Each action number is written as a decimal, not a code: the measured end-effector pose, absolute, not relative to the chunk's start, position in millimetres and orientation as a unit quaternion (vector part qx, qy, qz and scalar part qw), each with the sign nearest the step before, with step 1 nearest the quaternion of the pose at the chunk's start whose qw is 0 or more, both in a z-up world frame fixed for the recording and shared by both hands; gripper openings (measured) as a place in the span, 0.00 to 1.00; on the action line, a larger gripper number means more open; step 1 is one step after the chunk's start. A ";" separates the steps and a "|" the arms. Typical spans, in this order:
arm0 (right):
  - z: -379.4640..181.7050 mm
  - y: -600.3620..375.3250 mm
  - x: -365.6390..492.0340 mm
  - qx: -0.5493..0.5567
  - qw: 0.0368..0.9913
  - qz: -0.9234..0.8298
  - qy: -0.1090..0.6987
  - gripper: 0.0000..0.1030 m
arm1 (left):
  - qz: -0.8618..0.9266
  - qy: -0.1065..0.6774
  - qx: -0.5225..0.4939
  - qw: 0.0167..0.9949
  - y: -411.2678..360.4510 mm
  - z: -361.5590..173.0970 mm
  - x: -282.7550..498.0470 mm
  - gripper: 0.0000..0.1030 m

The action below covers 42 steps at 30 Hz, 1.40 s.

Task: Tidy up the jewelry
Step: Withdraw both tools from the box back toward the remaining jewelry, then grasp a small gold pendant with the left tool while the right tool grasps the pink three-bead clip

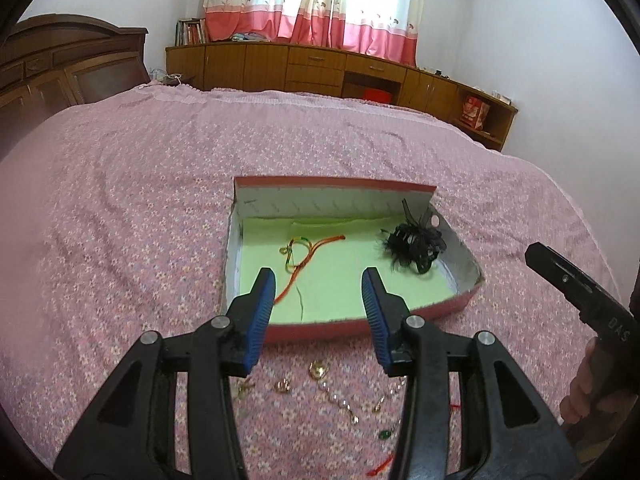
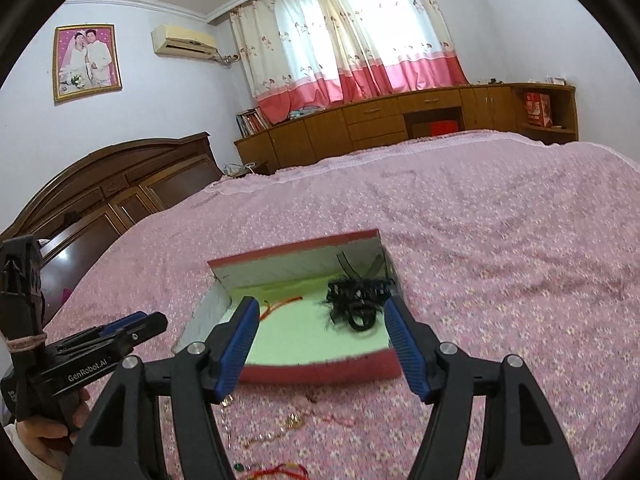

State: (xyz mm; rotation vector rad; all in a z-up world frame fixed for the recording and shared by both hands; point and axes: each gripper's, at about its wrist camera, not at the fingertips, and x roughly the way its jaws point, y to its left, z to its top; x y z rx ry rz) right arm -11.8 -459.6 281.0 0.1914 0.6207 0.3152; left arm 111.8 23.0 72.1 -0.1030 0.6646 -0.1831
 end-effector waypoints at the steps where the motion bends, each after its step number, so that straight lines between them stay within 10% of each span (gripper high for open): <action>1: 278.5 -460.6 -14.2 0.092 0.935 0.152 0.307 0.66 | -0.089 0.327 -0.050 0.939 23.0 70.7 110.3 0.36; 28: 228.6 -459.7 -34.1 0.093 0.915 0.128 0.372 0.66 | -0.064 0.411 -0.054 0.908 41.8 -13.2 101.1 0.34; 42: 214.1 -460.8 -31.1 0.098 0.907 0.123 0.391 0.66 | -0.087 0.424 -0.045 0.900 30.2 -29.2 106.6 0.12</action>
